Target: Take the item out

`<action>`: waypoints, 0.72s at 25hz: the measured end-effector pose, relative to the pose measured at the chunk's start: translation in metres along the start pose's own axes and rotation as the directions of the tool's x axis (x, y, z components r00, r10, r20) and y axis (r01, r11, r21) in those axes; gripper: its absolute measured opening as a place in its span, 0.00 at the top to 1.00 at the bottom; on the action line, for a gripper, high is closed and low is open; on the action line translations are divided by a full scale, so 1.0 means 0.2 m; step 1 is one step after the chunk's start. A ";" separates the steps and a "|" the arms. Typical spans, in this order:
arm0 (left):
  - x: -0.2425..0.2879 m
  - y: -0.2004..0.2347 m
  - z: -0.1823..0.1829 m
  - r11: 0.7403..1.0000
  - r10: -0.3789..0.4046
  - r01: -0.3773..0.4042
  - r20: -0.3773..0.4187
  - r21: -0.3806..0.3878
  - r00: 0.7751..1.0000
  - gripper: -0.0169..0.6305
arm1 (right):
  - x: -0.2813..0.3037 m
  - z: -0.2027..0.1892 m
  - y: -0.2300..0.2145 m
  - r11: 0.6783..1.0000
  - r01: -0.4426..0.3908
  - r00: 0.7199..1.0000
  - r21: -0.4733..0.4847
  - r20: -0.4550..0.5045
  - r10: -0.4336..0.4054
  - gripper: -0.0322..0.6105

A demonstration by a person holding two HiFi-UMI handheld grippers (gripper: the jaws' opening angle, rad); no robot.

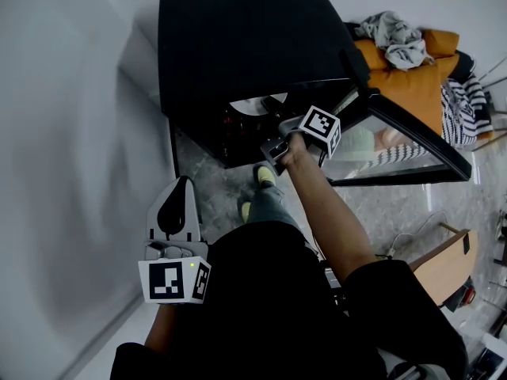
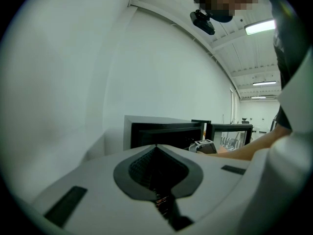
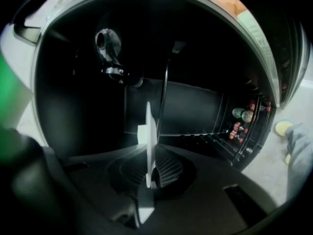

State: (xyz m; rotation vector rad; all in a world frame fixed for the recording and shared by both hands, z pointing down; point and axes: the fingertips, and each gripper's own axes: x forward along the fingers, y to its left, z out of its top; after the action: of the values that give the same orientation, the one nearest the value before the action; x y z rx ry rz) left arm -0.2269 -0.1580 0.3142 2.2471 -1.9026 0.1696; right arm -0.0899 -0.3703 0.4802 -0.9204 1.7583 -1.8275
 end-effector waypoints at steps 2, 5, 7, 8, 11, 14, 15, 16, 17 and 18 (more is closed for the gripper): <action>0.00 0.00 0.00 1.000 -0.002 0.002 0.001 -0.001 1.000 0.96 | -0.02 0.00 0.00 1.000 -0.008 1.000 -0.018 -0.005 0.008 0.91; 0.00 -0.01 0.00 1.000 -0.010 0.010 0.001 0.002 1.000 0.96 | -0.06 -0.02 0.01 1.000 -0.018 1.000 -0.025 -0.016 0.018 0.91; 0.00 -0.02 0.00 1.000 -0.017 0.017 0.003 0.004 1.000 0.96 | -0.09 -0.04 0.00 1.000 -0.021 0.999 -0.015 -0.025 0.020 0.91; 0.00 -0.02 0.00 1.000 -0.019 0.019 0.003 0.005 1.000 0.96 | -0.11 -0.05 0.00 1.000 -0.023 0.999 -0.012 -0.032 0.022 0.91; 0.01 -0.03 0.00 1.000 -0.030 0.030 0.007 0.009 1.000 0.96 | -0.17 -0.08 0.01 1.000 -0.023 0.998 -0.019 -0.062 0.022 0.91; 0.01 -0.05 0.00 0.999 -0.040 0.040 0.012 0.012 0.999 0.96 | -0.26 -0.13 0.05 0.998 -0.042 0.994 -0.047 -0.108 0.036 0.91; 0.01 -0.06 0.00 0.999 -0.044 0.044 0.014 0.012 0.999 0.96 | -0.29 -0.14 0.07 0.998 -0.048 0.992 -0.051 -0.119 0.041 0.91; 0.01 -0.06 0.00 0.999 -0.048 0.048 0.015 0.010 0.999 0.96 | -0.33 -0.16 0.09 0.997 -0.052 0.991 -0.052 -0.129 0.045 0.91; 0.02 -0.07 0.01 0.999 -0.053 0.053 0.016 0.009 0.998 0.96 | -0.36 -0.17 0.11 0.997 -0.054 0.989 -0.053 -0.139 0.046 0.91; 0.02 -0.07 0.01 0.998 -0.057 0.057 0.016 0.007 0.998 0.96 | -0.40 -0.19 0.12 0.997 -0.054 0.988 -0.055 -0.150 0.046 0.91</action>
State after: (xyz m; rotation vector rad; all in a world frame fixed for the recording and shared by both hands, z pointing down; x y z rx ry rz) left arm -0.2125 -0.1598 0.3129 2.3114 -1.8461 0.1502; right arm -0.0662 -0.2900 0.4442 -0.7721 1.9162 -1.8632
